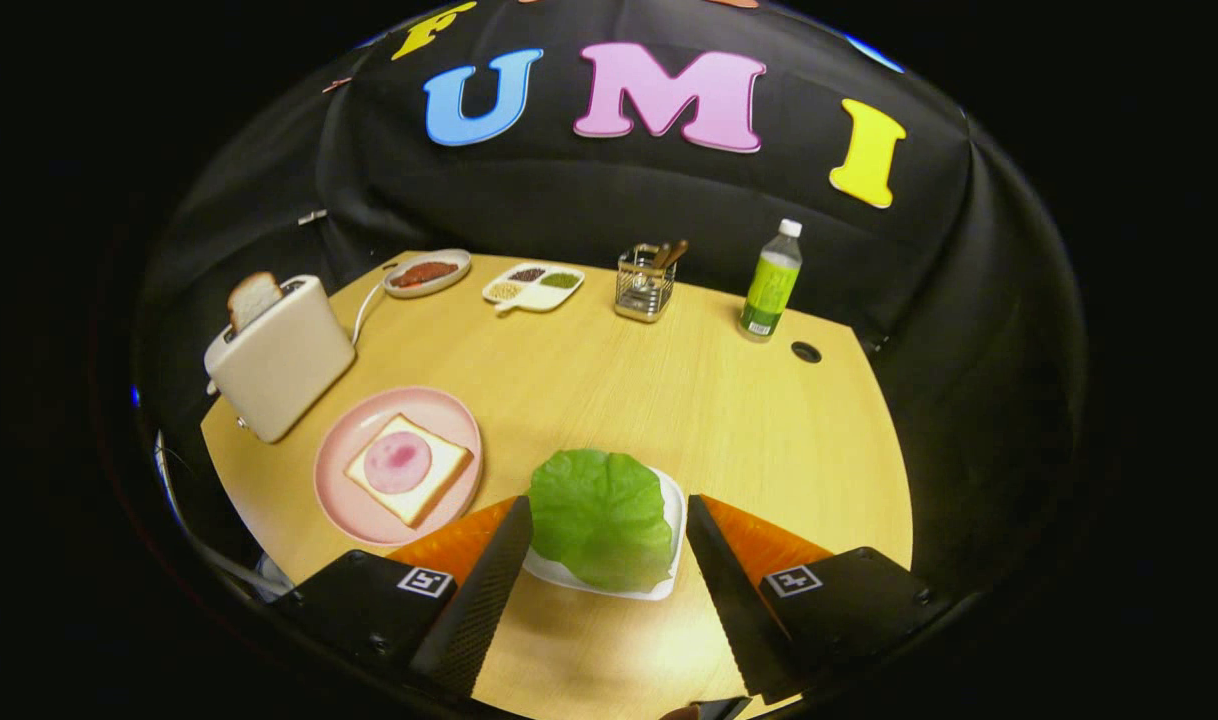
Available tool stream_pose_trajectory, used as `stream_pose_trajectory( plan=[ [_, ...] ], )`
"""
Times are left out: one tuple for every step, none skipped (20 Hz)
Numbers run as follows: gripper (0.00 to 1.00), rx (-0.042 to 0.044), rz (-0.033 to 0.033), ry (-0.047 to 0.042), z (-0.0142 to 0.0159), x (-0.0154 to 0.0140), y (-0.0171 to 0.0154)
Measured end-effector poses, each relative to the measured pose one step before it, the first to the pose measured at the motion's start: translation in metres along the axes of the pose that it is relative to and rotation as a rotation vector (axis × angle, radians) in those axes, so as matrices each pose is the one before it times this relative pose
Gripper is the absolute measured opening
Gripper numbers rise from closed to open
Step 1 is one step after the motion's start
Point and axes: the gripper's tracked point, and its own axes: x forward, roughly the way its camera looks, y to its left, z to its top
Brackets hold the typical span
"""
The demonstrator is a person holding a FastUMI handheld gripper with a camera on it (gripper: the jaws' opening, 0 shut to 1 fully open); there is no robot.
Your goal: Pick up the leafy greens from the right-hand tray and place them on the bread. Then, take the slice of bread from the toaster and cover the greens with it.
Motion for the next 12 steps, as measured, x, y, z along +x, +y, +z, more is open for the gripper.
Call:
stream_pose_trajectory(
  plan=[
    [0.97,-0.00489,0.01379,0.02876,-0.00822,0.01308,-0.00056],
    [0.96,-0.00261,0.01406,0.02693,-0.00689,0.01207,0.00030],
    [0.96,-0.00408,0.01556,0.02755,-0.00697,0.00876,0.00070],
    [0.96,-0.00476,0.01324,0.02284,-0.00492,0.00783,0.00032],
    [0.95,-0.00296,0.01116,0.01809,-0.00378,0.00836,-0.00003],
    [0.95,0.00419,0.01358,0.01459,-0.00189,0.00794,0.00150],
    [0.94,0.00593,0.01104,0.00955,-0.00071,0.00602,0.00190],
    [0.92,0.00451,0.00514,0.00974,-0.00062,0.00574,0.00042],
    [0.91,0.00183,0.00440,0.01560,-0.00235,0.00628,0.00008],
    [0.91,-0.00034,0.00207,0.01828,-0.00311,0.00640,-0.00104],
    [0.91,0.00085,0.00902,0.01635,-0.00223,0.00590,0.00125],
    [0.89,0.00351,0.00842,0.00914,-0.00203,0.00445,0.00230]
  ],
)
